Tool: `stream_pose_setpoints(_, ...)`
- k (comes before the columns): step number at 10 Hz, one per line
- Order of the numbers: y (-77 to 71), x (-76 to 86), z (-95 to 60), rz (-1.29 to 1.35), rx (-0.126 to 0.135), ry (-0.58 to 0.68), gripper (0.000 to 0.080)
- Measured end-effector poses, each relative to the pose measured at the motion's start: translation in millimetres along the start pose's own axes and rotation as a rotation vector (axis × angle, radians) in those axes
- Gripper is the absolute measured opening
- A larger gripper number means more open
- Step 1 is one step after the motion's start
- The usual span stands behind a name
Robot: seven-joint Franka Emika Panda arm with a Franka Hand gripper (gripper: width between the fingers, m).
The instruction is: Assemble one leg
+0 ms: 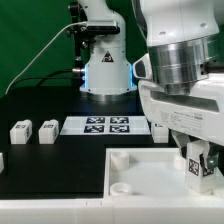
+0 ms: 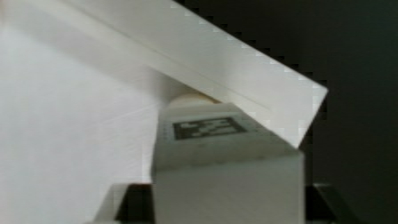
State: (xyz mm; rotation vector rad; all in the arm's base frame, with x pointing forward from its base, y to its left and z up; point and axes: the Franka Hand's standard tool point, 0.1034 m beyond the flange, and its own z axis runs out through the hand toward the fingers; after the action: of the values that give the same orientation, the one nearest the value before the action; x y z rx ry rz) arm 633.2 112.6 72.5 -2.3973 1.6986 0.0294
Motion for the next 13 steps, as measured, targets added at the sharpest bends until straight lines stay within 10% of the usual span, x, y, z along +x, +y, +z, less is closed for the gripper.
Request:
stream_pose_setpoints(5,2.2,-2.8,4.6,0.681,0.005,-0.043,0.0297)
stream_pose_setpoints(8,2.3,-4.0,5.5,0.658,0.009,-0.041,0.0297)
stream_pose_setpoints(10,2.3,-7.3,5.9,0.486,0.009,-0.04,0.0596)
stream_pose_setpoints(13,3.7,-11.4,6.6,0.062,-0.012,-0.024,0.0638)
